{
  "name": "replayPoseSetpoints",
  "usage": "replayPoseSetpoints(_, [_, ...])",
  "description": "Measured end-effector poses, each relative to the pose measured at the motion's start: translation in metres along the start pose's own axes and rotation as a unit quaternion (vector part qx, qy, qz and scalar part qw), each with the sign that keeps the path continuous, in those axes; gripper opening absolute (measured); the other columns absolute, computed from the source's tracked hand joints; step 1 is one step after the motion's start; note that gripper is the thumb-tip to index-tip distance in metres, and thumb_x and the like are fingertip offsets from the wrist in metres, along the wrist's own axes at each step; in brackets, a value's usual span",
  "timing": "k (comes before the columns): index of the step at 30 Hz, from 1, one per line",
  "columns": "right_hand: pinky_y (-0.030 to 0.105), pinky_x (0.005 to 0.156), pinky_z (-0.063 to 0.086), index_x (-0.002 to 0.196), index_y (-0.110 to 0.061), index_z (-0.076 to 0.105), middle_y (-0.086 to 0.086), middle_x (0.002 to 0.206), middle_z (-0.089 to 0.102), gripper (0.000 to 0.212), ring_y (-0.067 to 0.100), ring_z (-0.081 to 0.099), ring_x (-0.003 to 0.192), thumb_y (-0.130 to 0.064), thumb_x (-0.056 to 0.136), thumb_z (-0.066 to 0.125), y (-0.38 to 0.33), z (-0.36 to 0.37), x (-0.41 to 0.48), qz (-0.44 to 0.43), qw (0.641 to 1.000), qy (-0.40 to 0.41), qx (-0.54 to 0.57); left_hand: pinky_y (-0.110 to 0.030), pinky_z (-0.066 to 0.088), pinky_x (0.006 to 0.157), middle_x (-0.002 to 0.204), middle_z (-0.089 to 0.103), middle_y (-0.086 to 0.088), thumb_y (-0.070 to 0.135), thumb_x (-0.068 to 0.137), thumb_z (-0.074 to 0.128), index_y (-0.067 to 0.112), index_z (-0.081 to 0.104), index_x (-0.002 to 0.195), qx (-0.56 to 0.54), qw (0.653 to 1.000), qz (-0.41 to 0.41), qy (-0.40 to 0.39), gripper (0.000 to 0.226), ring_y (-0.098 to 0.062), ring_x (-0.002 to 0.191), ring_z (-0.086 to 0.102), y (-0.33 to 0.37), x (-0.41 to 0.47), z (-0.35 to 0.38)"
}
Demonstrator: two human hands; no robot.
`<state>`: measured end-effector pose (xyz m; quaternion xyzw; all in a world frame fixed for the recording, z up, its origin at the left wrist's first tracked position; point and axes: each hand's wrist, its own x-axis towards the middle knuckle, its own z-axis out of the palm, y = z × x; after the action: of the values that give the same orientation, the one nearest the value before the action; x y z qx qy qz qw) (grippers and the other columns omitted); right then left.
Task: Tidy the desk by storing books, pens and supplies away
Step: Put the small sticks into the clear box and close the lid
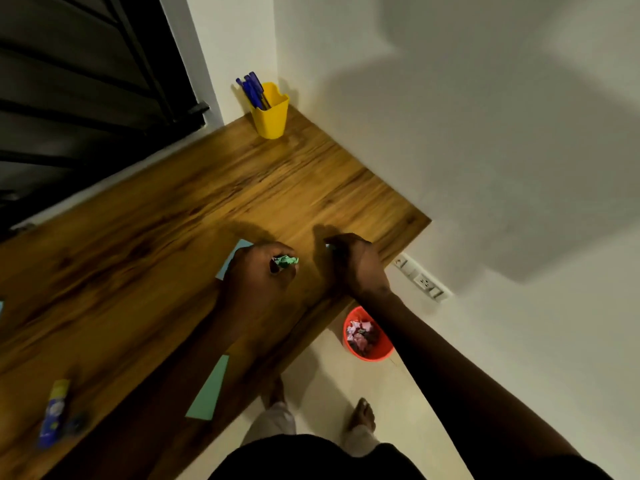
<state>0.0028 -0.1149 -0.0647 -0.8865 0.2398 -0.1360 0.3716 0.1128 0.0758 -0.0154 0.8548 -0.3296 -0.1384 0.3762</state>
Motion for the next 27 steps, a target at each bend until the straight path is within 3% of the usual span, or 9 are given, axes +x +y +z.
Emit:
replayPoseSetpoints(3, [0.023, 0.092, 0.056, 0.120, -0.022, 0.074, -0.004, 0.117, 0.075, 0.024, 0.002, 0.068, 0.106, -0.021, 0.098, 0.066, 0.016, -0.033, -0.040, 0.038, 0.995, 0.039, 0.088, -0.027, 0.059, 0.079, 0.100, 0.074, 0.016, 0.033, 0.086, 0.077, 0.027, 0.076, 0.105, -0.017, 1.000, -0.013, 0.014, 0.020, -0.001, 0.092, 0.068, 0.027, -0.017, 0.025])
replayPoseSetpoints(6, [0.015, 0.082, 0.053, 0.123, -0.031, 0.072, -0.017, 0.111, 0.073, 0.027, -0.001, 0.067, 0.101, -0.029, 0.097, 0.067, 0.049, -0.058, -0.078, 0.110, 0.988, 0.048, 0.094, -0.030, 0.059, 0.083, 0.096, 0.076, 0.011, 0.026, 0.082, 0.081, 0.022, 0.079, 0.100, -0.030, 0.999, -0.011, 0.009, 0.019, -0.006, 0.090, 0.069, 0.053, -0.033, 0.058])
replayPoseSetpoints(11, [0.028, 0.093, 0.055, 0.122, -0.028, 0.071, -0.009, 0.119, 0.074, 0.031, 0.007, 0.067, 0.107, -0.023, 0.092, 0.070, 0.119, -0.082, -0.120, 0.170, 0.984, 0.026, 0.039, -0.037, 0.059, 0.087, 0.095, 0.074, 0.010, 0.030, 0.079, 0.076, 0.027, 0.076, 0.097, -0.027, 0.999, -0.004, -0.017, 0.019, -0.006, 0.090, 0.067, 0.069, -0.059, 0.122])
replayPoseSetpoints(14, [0.025, 0.092, 0.051, 0.124, -0.026, 0.070, -0.004, 0.123, 0.074, 0.033, 0.014, 0.068, 0.113, -0.018, 0.092, 0.069, 0.145, -0.083, -0.124, 0.183, 0.983, -0.005, 0.020, -0.040, 0.062, 0.081, 0.098, 0.073, 0.011, 0.026, 0.080, 0.082, 0.027, 0.074, 0.102, -0.027, 0.999, -0.019, -0.033, 0.023, -0.009, 0.091, 0.070, 0.070, -0.076, 0.153])
replayPoseSetpoints(18, [0.024, 0.089, 0.049, 0.132, -0.026, 0.066, -0.001, 0.129, 0.071, 0.040, 0.018, 0.067, 0.118, -0.021, 0.092, 0.071, 0.166, -0.079, -0.116, 0.196, 0.979, -0.045, 0.010, -0.035, 0.062, 0.082, 0.102, 0.074, 0.014, 0.024, 0.082, 0.082, 0.029, 0.075, 0.107, 0.000, 0.997, -0.044, -0.063, 0.026, -0.003, 0.091, 0.068, 0.073, -0.087, 0.180])
replayPoseSetpoints(23, [0.041, 0.108, 0.049, 0.137, -0.029, 0.062, -0.005, 0.145, 0.060, 0.042, 0.020, 0.057, 0.133, -0.027, 0.095, 0.068, 0.180, -0.085, -0.117, 0.206, 0.977, -0.050, 0.008, -0.033, 0.062, 0.081, 0.104, 0.075, 0.013, 0.028, 0.083, 0.080, 0.028, 0.074, 0.111, 0.021, 0.993, -0.048, -0.102, 0.028, -0.003, 0.088, 0.069, 0.072, -0.080, 0.210])
replayPoseSetpoints(27, [0.029, 0.097, 0.050, 0.132, -0.031, 0.065, -0.009, 0.142, 0.062, 0.037, 0.015, 0.061, 0.126, -0.028, 0.095, 0.066, 0.189, -0.100, -0.132, 0.219, 0.975, -0.040, 0.015, -0.032, 0.062, 0.080, 0.105, 0.076, 0.008, 0.025, 0.082, 0.080, 0.026, 0.074, 0.112, 0.044, 0.988, -0.056, -0.134, 0.031, -0.008, 0.088, 0.070, 0.074, -0.066, 0.232])
